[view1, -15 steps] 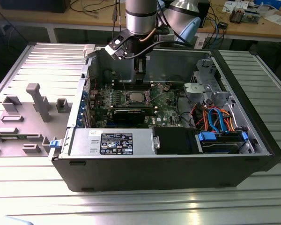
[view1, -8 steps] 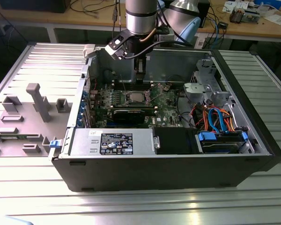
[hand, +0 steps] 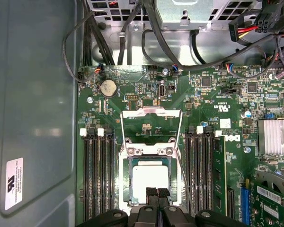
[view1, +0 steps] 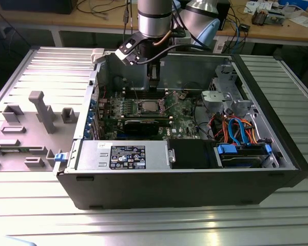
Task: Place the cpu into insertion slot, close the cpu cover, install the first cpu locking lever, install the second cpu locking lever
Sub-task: 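Close the cpu cover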
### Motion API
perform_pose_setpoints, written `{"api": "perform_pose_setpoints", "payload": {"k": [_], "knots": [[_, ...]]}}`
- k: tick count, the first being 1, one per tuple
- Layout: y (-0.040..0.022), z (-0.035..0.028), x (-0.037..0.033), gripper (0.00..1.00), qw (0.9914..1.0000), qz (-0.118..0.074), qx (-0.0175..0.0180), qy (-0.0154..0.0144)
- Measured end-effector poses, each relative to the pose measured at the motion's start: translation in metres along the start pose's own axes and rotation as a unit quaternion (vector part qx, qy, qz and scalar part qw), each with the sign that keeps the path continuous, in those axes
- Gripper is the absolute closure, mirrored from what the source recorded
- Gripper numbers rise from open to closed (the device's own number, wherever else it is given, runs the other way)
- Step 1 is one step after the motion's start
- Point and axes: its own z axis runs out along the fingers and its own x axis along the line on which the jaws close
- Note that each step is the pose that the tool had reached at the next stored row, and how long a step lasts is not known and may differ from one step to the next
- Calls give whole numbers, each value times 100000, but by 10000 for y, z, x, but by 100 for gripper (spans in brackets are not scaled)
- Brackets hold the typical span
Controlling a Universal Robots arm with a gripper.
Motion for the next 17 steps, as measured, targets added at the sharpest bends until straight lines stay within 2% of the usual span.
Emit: {"api": "perform_pose_setpoints", "payload": {"k": [3, 6, 17], "knots": [[3, -73, -2, 89, 100000, 0, 4, -5], [5, -111, -3, 89, 100000, 1, -2, 4], [77, -109, -2, 89, 100000, 7, 1, -1]]}}
